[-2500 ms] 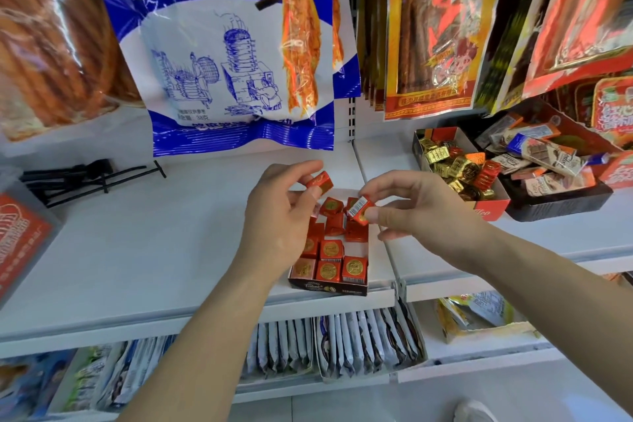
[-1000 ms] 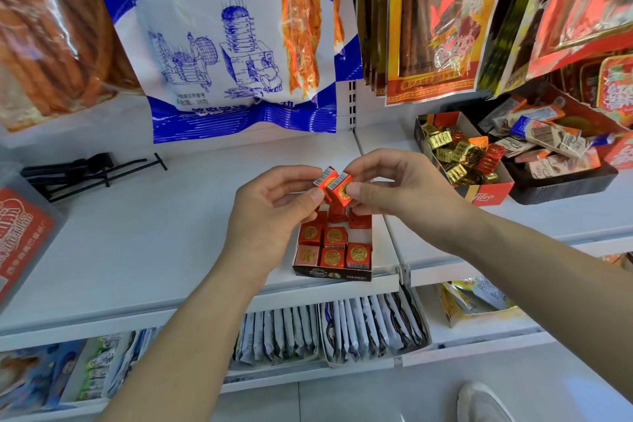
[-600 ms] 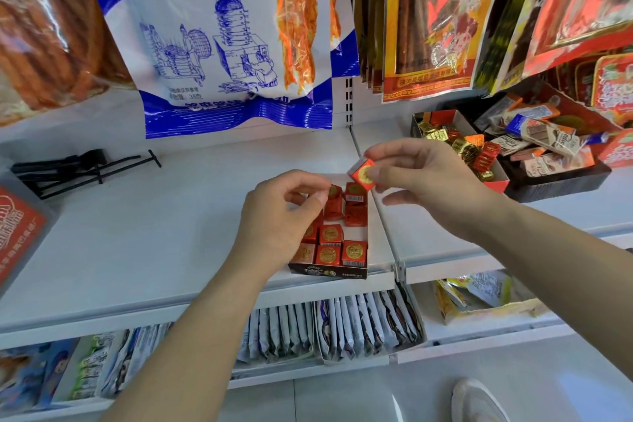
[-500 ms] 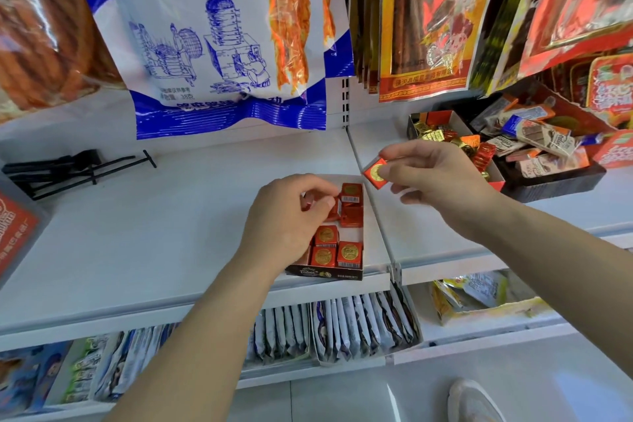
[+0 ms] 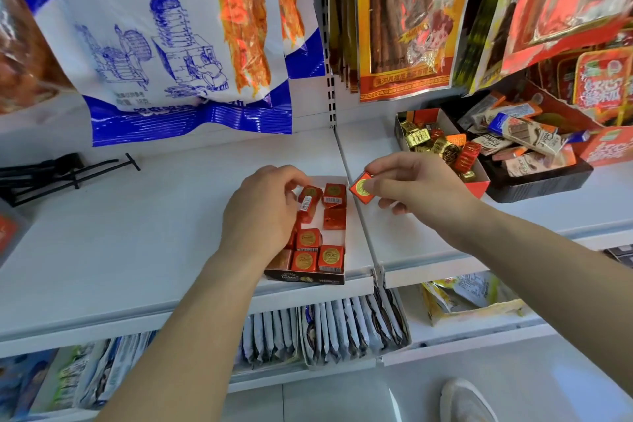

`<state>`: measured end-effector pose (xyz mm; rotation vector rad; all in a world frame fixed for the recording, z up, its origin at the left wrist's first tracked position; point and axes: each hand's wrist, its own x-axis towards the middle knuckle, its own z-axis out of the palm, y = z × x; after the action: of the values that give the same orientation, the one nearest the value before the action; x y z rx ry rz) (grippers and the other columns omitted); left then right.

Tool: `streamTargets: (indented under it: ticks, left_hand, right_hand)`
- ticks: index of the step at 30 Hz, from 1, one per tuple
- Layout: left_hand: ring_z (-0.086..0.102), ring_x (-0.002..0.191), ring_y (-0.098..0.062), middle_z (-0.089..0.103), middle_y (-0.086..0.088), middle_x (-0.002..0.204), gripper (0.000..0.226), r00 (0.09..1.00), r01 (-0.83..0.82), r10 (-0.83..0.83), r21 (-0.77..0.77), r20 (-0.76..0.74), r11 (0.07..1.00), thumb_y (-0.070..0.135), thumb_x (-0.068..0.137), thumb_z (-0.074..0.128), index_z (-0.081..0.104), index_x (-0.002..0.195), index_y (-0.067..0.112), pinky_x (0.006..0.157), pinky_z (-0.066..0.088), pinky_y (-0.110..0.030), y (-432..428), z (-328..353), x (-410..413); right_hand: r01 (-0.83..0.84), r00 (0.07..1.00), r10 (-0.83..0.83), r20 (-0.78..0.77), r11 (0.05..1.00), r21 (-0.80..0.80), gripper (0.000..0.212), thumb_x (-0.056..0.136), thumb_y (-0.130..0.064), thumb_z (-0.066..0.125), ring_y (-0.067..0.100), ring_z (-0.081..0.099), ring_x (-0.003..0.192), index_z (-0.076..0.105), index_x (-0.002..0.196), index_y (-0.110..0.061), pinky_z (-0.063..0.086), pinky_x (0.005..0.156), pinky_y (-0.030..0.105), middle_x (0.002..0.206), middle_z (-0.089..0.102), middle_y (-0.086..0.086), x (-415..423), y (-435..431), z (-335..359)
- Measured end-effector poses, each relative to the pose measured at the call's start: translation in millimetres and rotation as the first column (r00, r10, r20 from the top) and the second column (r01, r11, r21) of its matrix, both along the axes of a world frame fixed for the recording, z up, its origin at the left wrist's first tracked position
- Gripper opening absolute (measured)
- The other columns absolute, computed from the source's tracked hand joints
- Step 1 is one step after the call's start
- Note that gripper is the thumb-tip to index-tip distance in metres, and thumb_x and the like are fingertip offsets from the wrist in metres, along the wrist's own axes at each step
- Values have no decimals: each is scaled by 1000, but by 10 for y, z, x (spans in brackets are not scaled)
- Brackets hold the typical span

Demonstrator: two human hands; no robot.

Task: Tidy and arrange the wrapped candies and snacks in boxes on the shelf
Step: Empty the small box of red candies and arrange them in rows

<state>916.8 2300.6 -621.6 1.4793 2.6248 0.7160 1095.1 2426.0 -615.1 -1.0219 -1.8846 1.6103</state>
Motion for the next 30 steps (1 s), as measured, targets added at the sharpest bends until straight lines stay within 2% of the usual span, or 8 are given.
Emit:
streamTargets:
  ticks: [2, 4, 7, 9, 15, 20, 26, 30]
  left_hand:
    - [58, 102, -12, 62, 9, 117, 17, 1000, -4, 3, 52, 14, 999, 25, 99, 55, 67, 106, 33, 80, 41, -24, -8, 33, -4]
    - [55, 101, -12, 61, 11, 109, 11, 999, 37, -38, 13, 34, 999, 39, 94, 60, 69, 101, 36, 78, 41, -26, 11, 36, 34]
    - [50, 102, -13, 56, 10, 105, 33, 996, 37, -47, -139, -75, 990, 66, 82, 61, 68, 101, 39, 74, 41, -30, 49, 0, 111]
    - [50, 105, -15, 56, 8, 108, 43, 992, 11, -30, -153, -121, 988, 71, 78, 62, 67, 106, 38, 74, 42, -31, 65, -3, 136]
    - [51, 110, -18, 56, 4, 117, 60, 991, 13, -41, -211, -129, 977, 74, 74, 63, 63, 123, 38, 76, 42, -31, 84, -7, 153]
    - [50, 109, -16, 54, 5, 115, 49, 998, 22, -36, -227, -55, 974, 72, 72, 68, 65, 106, 37, 77, 43, -30, 103, -2, 154]
    - [47, 113, -17, 52, 3, 120, 55, 992, 33, -66, -284, -107, 958, 74, 76, 63, 70, 115, 36, 78, 40, -30, 123, -1, 159]
    - [48, 108, -17, 52, 4, 113, 44, 997, 63, -72, -227, -33, 972, 68, 73, 70, 70, 104, 37, 79, 44, -32, 108, -22, 143]
  right_hand:
    - [-11, 1000, 11, -6, 1000, -2, 21, 83, -20, 77, 15, 67, 71, 71, 103, -17, 50, 63, 27, 84, 77, 2, -12, -17, 13]
    - [-18, 1000, 18, -10, 1000, -1, 22, 83, -20, 78, 16, 66, 71, 71, 103, -16, 49, 63, 28, 83, 77, 3, -25, -35, 21]
    - [-24, 1000, 24, -3, 1000, 10, 21, 83, -21, 78, 15, 66, 70, 71, 103, -16, 49, 63, 28, 82, 76, 3, -41, -47, 23]
    - [-25, 1000, 25, 0, 1000, 15, 21, 83, -21, 78, 14, 66, 70, 71, 103, -17, 49, 63, 28, 81, 76, 2, -43, -50, 22]
    - [-28, 1000, 28, 7, 1000, 9, 21, 83, -21, 77, 15, 65, 70, 71, 103, -17, 49, 64, 29, 82, 76, 2, -39, -46, 3]
    - [-30, 999, 30, 18, 1000, 5, 21, 84, -21, 77, 13, 65, 69, 71, 103, -17, 49, 62, 27, 80, 76, 0, -46, -44, -9]
    - [-36, 998, 36, 44, 999, 2, 20, 85, -21, 77, 11, 66, 67, 70, 103, -18, 48, 60, 25, 81, 77, 0, -46, -40, -25]
    - [-38, 998, 38, 47, 999, -11, 19, 85, -20, 76, 11, 65, 65, 69, 103, -18, 49, 61, 27, 80, 76, 1, -48, -41, -40]
